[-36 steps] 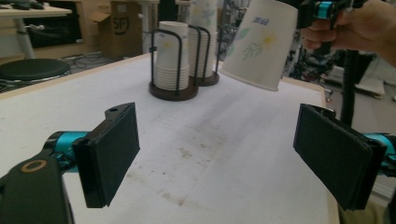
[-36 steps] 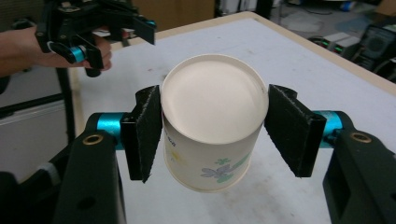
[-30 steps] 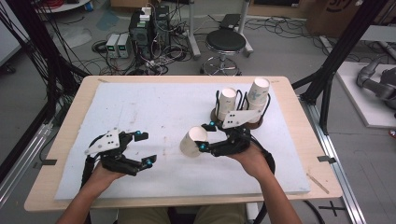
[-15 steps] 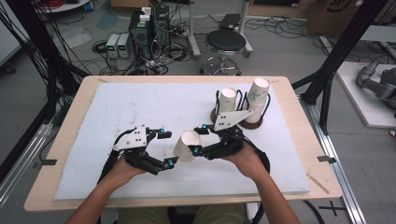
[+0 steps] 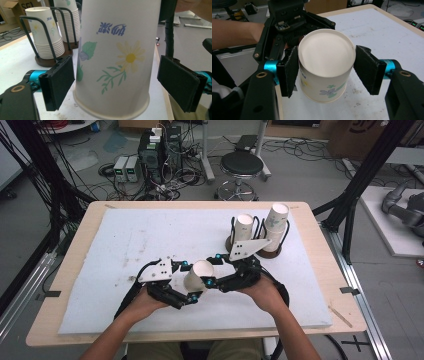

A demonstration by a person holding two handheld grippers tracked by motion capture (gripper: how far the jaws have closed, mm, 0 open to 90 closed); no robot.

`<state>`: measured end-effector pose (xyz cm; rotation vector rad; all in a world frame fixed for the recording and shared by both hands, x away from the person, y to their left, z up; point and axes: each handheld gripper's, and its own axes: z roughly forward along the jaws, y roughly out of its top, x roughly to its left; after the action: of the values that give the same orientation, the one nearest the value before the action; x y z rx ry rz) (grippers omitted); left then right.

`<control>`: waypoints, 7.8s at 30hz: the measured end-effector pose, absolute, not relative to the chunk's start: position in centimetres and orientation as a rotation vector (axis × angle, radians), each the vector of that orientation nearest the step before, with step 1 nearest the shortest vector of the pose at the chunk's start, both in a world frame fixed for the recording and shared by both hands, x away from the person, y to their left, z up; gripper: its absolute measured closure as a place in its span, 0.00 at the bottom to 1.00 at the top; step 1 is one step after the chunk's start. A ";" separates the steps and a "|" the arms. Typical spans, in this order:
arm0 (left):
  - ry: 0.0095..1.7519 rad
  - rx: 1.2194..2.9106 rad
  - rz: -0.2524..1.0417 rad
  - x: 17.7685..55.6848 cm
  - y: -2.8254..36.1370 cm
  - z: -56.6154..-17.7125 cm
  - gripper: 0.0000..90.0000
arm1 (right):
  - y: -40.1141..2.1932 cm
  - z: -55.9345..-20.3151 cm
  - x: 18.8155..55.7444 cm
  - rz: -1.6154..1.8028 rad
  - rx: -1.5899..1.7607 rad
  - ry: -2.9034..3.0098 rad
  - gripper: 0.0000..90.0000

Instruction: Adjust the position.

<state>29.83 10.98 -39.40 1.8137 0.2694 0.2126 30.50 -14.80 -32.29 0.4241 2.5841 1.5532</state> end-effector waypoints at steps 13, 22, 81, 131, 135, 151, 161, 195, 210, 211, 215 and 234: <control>0.270 1.826 0.214 29.9 10.8 -39.9 0.29 | -15.5 -32.6 30.3 1.595 0.460 2.574 0.43; 0.283 1.875 0.212 30.0 11.1 -39.6 0.36 | -15.9 -33.0 30.4 1.606 0.543 2.532 0.22; 0.100 2.488 0.050 31.5 8.3 -34.6 0.39 | -12.6 -34.6 32.0 1.201 0.041 2.831 0.32; 0.250 1.851 0.023 30.0 13.5 -38.6 0.18 | -17.6 -37.1 31.4 1.588 0.180 2.703 0.41; 0.248 1.835 0.017 29.9 13.4 -38.9 0.18 | -17.7 -37.3 31.3 1.640 0.187 2.682 0.41; 0.227 1.801 0.004 30.0 12.1 -39.3 0.18 | -17.4 -37.2 31.4 1.760 0.166 2.650 0.41; 0.199 1.791 -0.011 30.1 11.8 -39.4 0.23 | -17.1 -37.3 31.4 1.764 0.156 2.662 0.41; 0.229 1.886 0.030 30.3 13.0 -37.6 0.36 | -17.3 -35.7 31.1 1.673 0.259 2.618 0.23; 0.220 2.172 0.092 31.1 12.6 -34.4 0.36 | -15.6 -33.5 30.8 1.359 0.157 2.650 0.23; 0.227 2.187 0.092 31.1 12.5 -34.2 0.36 | -15.4 -33.4 30.8 1.341 0.143 2.657 0.23; 0.219 2.262 0.095 31.4 12.0 -33.4 0.36 | -14.5 -33.1 30.9 1.255 0.107 2.684 0.23; 0.221 2.504 0.089 32.1 9.7 -31.7 0.36 | -10.8 -33.5 31.4 0.945 -0.007 2.785 0.23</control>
<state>32.13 9.70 -31.69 2.5036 0.2209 0.0891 31.43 -10.84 -33.50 -0.0066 2.7851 0.9447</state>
